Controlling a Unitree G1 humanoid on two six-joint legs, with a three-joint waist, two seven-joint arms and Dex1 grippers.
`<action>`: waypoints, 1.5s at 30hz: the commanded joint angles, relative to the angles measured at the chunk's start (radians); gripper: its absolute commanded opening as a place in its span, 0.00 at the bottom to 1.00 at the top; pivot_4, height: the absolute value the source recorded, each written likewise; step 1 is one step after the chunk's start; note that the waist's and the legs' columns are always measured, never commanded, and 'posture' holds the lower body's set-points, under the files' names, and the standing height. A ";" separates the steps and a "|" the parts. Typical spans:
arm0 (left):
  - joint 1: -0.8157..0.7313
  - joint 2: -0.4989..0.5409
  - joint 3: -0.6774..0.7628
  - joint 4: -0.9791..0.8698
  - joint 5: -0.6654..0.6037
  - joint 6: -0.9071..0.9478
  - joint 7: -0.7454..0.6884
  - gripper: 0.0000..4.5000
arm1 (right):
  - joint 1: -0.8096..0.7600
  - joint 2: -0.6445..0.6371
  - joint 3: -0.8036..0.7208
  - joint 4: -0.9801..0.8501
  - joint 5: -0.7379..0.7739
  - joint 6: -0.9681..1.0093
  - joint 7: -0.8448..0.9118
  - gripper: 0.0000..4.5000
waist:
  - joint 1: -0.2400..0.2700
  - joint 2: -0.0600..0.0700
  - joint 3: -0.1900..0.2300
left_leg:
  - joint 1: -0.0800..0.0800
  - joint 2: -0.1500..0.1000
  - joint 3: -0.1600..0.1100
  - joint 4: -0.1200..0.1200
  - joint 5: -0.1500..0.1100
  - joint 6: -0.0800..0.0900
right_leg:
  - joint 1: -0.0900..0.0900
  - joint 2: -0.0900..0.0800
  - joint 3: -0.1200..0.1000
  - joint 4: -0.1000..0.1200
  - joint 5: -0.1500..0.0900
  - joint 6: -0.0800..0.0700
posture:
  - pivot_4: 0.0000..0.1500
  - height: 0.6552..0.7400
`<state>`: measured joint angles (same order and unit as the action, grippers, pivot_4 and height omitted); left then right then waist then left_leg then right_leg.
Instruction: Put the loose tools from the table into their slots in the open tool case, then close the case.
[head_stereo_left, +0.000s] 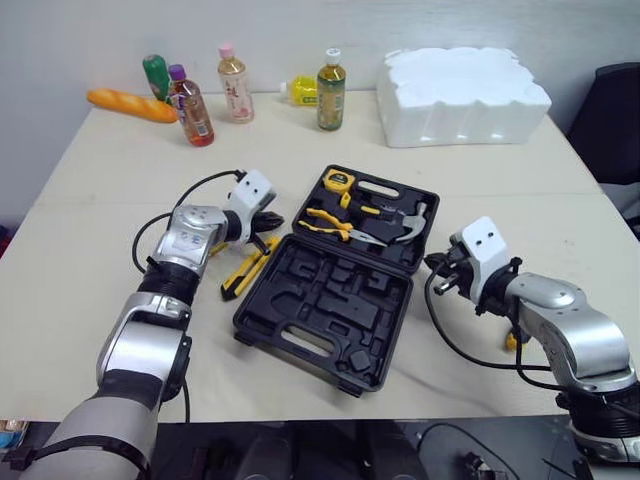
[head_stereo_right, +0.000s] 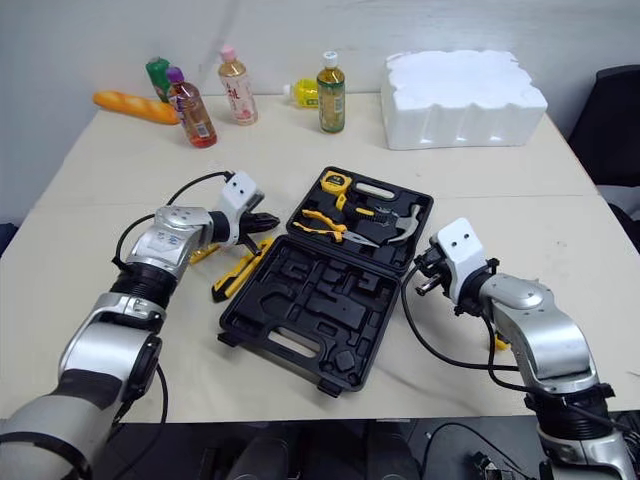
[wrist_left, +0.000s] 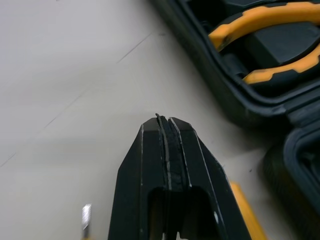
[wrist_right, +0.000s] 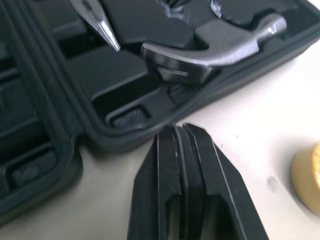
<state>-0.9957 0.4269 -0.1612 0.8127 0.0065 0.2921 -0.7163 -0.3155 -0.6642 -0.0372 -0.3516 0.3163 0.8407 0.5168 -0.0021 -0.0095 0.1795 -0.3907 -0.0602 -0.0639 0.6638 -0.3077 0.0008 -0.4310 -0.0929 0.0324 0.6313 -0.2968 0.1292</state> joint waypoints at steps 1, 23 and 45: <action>-0.015 -0.001 -0.013 -0.017 0.021 -0.020 -0.039 0.00 | -0.003 -0.007 -0.010 -0.068 0.021 0.030 0.010 0.01 | -0.001 0.000 0.000 | 0.000 0.000 0.000 0.000 0.000 0.000 | 0.000 0.000 0.000 0.000 0.000 0.000 | 1.00 0.98; 0.240 0.017 -0.066 -0.499 -0.017 0.156 -0.227 0.00 | -0.069 -0.035 0.132 -0.060 0.019 0.026 0.125 0.01 | 0.017 -0.002 -0.001 | 0.000 -0.003 0.001 0.001 0.001 0.003 | 0.001 -0.003 0.000 0.000 0.001 0.002 | 1.00 0.98; 0.187 -0.035 -0.045 -0.427 -0.012 0.143 -0.155 0.00 | 0.049 -0.158 -0.026 0.111 -0.025 -0.115 0.173 0.01 | 0.022 -0.002 -0.001 | 0.003 -0.003 0.005 0.002 0.002 0.004 | 0.002 -0.003 0.003 -0.003 0.002 0.003 | 1.00 0.98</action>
<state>-0.7818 0.4050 -0.2007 0.4062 0.0047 0.4448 -0.8658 -0.2404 -0.8290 -0.0759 -0.2354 0.2991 0.7525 0.6923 0.0198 -0.0118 0.1783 -0.3878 -0.0629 -0.0594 0.6656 -0.3061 0.0045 -0.4286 -0.0955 0.0351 0.6283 -0.2949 0.1325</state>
